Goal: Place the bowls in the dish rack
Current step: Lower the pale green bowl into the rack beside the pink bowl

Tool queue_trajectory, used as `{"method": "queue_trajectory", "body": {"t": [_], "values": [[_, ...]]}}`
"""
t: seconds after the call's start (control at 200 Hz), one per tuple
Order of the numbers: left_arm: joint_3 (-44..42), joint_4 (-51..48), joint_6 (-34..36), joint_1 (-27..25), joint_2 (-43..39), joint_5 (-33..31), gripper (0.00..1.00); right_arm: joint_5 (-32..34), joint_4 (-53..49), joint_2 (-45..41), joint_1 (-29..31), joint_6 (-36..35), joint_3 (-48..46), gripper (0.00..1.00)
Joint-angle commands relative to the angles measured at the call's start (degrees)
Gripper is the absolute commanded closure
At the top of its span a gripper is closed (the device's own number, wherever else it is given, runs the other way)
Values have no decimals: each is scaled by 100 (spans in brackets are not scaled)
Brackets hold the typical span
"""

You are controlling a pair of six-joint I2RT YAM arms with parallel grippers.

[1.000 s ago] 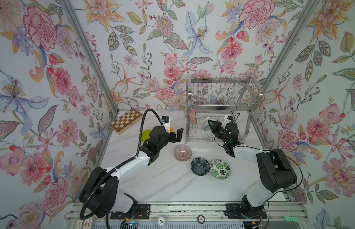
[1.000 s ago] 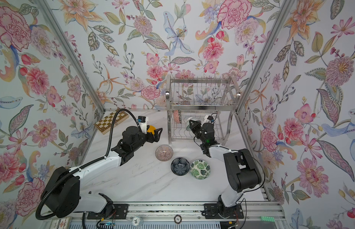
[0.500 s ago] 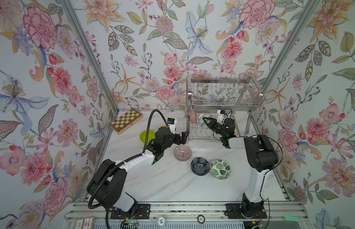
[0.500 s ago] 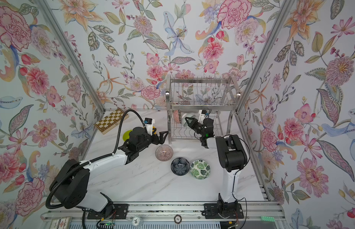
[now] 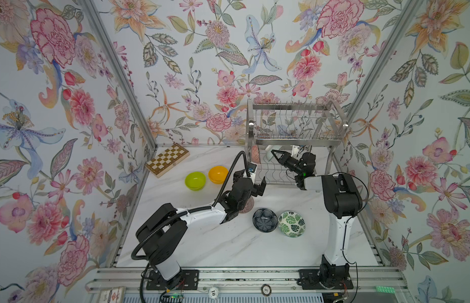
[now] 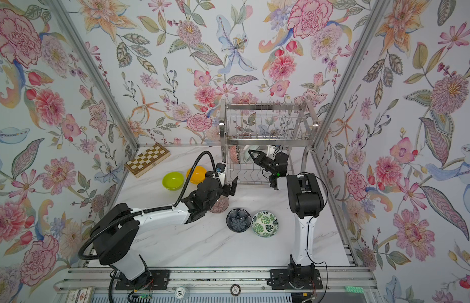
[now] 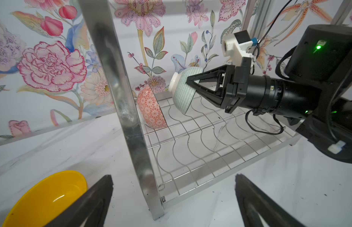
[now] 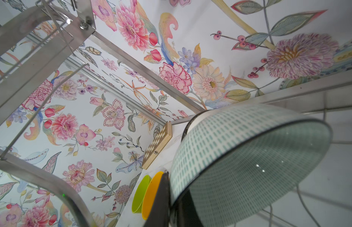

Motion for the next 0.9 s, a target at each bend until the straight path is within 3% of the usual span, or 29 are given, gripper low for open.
{"method": "queue_trajectory", "body": {"t": [0.0,0.21,0.375,0.896], "values": [[347,362,850,-266,317,-1074,1,-458,570,97,-28,11,392,100],[830,55,1257,-420,757,-1430,1,-741,509,478,-93,52,781,100],[1377,-387,1730,-476,1221,-2056,1,-883,551,720,-87,167,1020,100],[1337,-1005,1619,-492,1342,-2072,1,-1407,-524,1119,-15,-174,1810,100]]}}
